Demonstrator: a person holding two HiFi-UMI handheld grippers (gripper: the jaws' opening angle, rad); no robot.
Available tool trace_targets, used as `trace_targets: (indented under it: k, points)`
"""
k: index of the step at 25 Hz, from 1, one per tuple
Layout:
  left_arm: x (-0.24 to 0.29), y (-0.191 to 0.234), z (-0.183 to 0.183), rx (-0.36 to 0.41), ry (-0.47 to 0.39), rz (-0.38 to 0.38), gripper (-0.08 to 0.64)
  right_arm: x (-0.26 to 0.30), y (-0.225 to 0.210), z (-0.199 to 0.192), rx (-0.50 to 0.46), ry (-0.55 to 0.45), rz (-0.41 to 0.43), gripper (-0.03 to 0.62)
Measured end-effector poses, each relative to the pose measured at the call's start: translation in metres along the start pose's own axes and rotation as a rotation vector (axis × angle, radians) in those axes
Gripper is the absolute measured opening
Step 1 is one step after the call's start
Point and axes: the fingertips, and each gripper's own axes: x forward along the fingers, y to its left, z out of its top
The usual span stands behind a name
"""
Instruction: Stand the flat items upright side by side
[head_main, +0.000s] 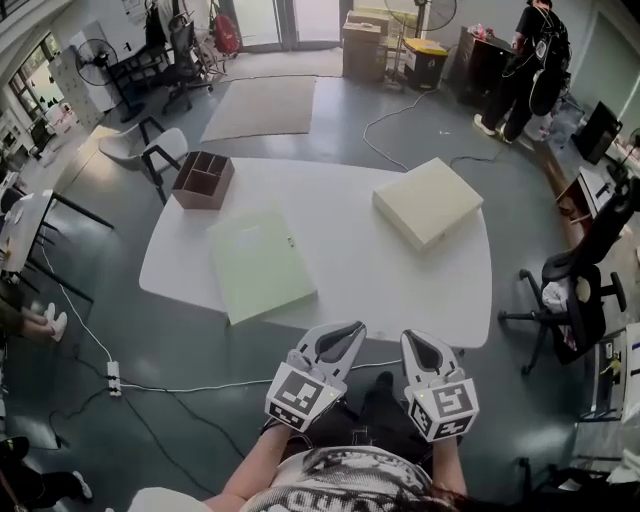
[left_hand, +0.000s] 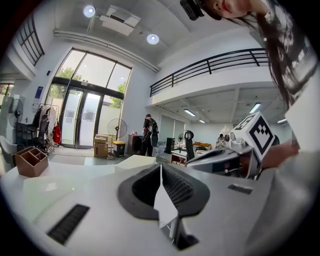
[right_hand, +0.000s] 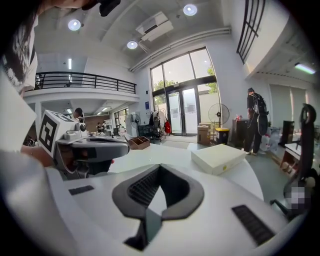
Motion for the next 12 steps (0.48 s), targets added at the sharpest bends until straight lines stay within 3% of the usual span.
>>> trace_targets:
  k: [6, 12]
  points:
    - [0.020, 0.001, -0.009, -0.011, 0.030, -0.030, 0.018, 0.010, -0.021, -0.005, 0.027, 0.006, -0.027, 0.000]
    - [0.044, 0.020, -0.005, -0.007, 0.042, -0.012, 0.018, 0.036, -0.051, 0.004, 0.043, 0.003, -0.022, 0.000]
